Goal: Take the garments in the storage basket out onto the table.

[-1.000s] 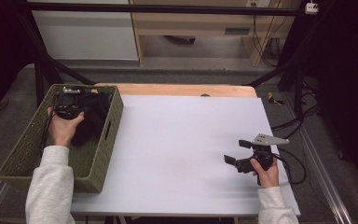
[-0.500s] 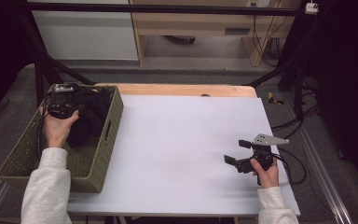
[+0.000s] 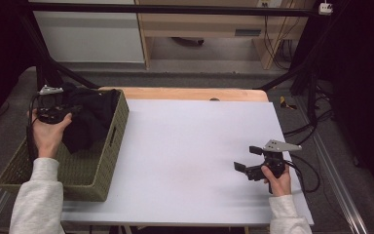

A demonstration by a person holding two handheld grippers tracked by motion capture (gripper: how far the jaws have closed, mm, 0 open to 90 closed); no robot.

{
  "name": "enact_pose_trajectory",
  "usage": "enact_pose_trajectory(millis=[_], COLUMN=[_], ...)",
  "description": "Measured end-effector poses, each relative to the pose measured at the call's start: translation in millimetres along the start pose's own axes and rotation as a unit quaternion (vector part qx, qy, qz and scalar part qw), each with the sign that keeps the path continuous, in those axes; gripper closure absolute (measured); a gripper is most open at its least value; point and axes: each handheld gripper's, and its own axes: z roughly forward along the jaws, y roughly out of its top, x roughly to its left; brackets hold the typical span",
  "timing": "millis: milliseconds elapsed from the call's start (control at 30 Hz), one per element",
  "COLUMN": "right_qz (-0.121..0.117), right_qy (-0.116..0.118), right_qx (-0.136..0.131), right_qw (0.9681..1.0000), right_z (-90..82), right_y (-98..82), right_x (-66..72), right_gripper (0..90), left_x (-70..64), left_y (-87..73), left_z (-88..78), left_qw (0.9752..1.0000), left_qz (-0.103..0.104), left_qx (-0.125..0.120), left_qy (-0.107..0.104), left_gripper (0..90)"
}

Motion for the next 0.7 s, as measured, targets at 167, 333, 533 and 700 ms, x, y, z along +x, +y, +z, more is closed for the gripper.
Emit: enact_pose_trajectory(millis=[167,333,533,700], right_qz=[-0.001,0.000,0.001,0.000], right_qy=[0.000,0.000,0.001,0.001], right_qx=[0.000,-0.001,-0.001,-0.002], right_qw=[1.0000,1.0000,1.0000,1.0000], right_z=[0.5,0.3,0.0,0.2], right_y=[-0.2,-0.1,0.0,-0.1], right_x=[0.2,0.2,0.2,0.3], right_gripper=[0.9,0.9,0.8,0.8], left_x=[-3.9,-5.2,-4.3,-4.2], left_y=[5.9,11.1,17.9,24.8], left_z=[-12.8,-24.1,-39.0,-53.7], left_qw=[0.9999,0.9996,0.9989,0.9980], left_qz=[0.005,0.007,0.004,0.004], left_qx=[-0.014,-0.027,-0.044,-0.059], left_qy=[-0.006,-0.008,-0.018,-0.024], left_gripper=[70.9,70.9,71.0,71.0])
